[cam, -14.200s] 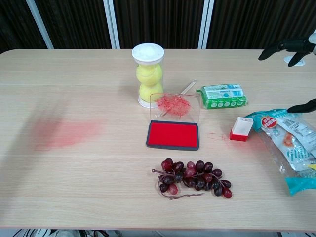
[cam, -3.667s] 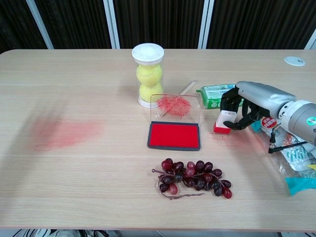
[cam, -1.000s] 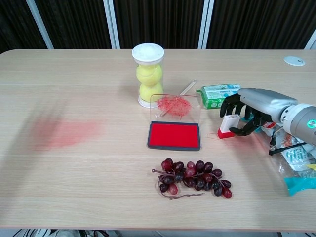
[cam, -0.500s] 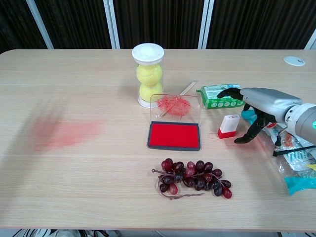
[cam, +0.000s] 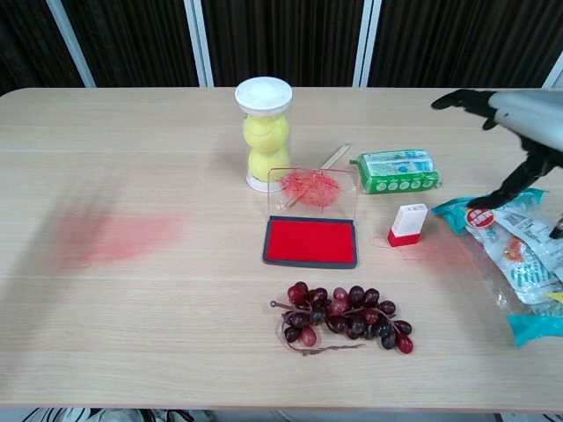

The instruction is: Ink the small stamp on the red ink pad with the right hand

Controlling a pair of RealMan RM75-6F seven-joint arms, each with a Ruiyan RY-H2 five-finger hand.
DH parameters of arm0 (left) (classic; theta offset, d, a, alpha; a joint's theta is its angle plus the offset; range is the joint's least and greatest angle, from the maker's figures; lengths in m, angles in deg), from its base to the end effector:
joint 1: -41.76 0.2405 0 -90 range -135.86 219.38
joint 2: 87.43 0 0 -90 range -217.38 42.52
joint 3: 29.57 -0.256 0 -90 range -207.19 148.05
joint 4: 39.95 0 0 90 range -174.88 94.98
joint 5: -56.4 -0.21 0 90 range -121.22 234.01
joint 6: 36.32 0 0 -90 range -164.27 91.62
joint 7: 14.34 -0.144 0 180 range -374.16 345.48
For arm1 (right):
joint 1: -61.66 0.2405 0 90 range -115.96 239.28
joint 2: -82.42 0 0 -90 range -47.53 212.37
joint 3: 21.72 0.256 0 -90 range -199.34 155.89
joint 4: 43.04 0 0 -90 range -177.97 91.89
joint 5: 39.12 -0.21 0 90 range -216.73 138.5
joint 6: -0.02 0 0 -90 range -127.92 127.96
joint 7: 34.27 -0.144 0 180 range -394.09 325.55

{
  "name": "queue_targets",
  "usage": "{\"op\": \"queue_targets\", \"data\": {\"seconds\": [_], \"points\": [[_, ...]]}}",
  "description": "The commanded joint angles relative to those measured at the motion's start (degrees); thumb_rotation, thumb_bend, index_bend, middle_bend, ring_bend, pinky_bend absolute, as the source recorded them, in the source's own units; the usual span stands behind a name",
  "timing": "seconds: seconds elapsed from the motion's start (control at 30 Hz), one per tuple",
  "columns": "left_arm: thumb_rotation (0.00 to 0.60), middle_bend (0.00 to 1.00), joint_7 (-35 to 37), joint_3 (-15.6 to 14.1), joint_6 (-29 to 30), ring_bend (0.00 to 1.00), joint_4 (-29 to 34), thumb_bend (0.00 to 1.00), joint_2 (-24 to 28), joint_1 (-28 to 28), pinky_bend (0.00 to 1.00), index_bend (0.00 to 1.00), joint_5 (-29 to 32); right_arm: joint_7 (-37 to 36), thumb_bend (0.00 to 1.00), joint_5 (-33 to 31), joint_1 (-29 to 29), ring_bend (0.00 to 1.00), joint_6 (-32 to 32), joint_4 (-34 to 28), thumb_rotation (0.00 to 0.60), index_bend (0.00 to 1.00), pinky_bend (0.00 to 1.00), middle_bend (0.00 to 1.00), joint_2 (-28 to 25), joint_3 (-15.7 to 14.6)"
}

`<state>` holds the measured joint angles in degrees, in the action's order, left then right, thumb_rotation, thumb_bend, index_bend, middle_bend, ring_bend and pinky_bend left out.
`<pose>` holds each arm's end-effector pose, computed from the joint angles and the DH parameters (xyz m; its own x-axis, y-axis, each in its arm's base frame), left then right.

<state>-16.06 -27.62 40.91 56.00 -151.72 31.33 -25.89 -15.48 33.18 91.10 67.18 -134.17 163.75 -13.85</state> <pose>-0.2959 0.2043 0.1347 0.3616 0.1265 0.9237 0.9323 -0.0446 -0.3589 -0.2035 -0.3006 0.0404 0.4343 -0.1267 0.8918 -0.8818 -0.2620 0.3922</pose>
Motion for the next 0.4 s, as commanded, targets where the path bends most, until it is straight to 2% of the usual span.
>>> {"op": "queue_targets", "data": {"seconds": [0.03, 0.4], "points": [[0.6, 0.0, -0.34, -0.02, 0.32, 0.0, -0.11, 0.05, -0.12, 0.12, 0.0, 0.0, -0.17, 1.05, 0.11, 3.07, -3.75, 0.0, 5.5, -3.79, 0.6, 0.01, 0.2, 0.0, -5.05, -1.4], [0.6, 0.0, -1.2, -0.09, 2.09, 0.0, -0.23, 0.05, -0.53, 0.87, 0.0, 0.0, -0.9, -2.35, 0.1, 9.09, -13.97, 0.0, 20.06, -3.81, 0.6, 0.0, 0.18, 0.0, -11.81, -4.49]]}}
